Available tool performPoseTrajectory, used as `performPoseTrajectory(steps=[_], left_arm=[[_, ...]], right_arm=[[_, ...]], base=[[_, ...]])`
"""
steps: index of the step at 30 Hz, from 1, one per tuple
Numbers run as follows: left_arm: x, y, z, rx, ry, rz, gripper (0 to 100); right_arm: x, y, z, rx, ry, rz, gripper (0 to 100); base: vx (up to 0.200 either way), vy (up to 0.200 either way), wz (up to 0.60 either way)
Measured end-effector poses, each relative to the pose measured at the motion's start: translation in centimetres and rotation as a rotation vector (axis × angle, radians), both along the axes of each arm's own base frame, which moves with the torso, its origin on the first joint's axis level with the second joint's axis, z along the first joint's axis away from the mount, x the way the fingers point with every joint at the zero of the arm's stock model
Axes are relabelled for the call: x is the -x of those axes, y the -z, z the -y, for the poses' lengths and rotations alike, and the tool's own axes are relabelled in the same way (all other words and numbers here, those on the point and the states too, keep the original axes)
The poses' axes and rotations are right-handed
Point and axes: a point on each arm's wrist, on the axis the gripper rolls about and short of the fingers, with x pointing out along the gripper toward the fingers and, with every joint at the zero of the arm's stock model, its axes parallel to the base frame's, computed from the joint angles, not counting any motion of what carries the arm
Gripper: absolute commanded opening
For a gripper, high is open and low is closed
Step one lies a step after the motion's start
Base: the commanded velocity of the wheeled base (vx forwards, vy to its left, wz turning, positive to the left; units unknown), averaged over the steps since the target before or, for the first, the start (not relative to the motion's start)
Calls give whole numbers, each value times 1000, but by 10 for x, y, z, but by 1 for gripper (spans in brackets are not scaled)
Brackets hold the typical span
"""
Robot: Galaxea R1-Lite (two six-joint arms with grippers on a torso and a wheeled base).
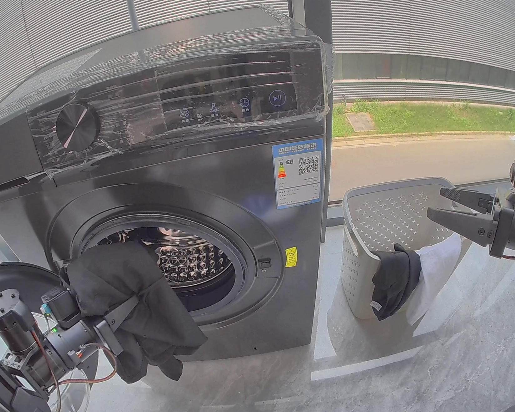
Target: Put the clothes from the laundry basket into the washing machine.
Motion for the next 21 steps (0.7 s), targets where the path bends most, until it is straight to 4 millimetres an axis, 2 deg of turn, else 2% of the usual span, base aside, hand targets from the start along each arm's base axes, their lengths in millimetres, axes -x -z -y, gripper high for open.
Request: performPoseTrajectory(steps=[5,10,21], left_arm=[[-21,5,17,44,-93,-35,0],[-51,17,29,82,-201,-56,0],[-105,51,51,117,-219,-75,0]], right_arm=[[-1,-2,0,-4,0,6,100],[-4,-5,-1,-8,1,13,100],[-15,-8,-2,-8,6,19,100]], base=[[0,0,0],[0,0,0],[0,0,0]])
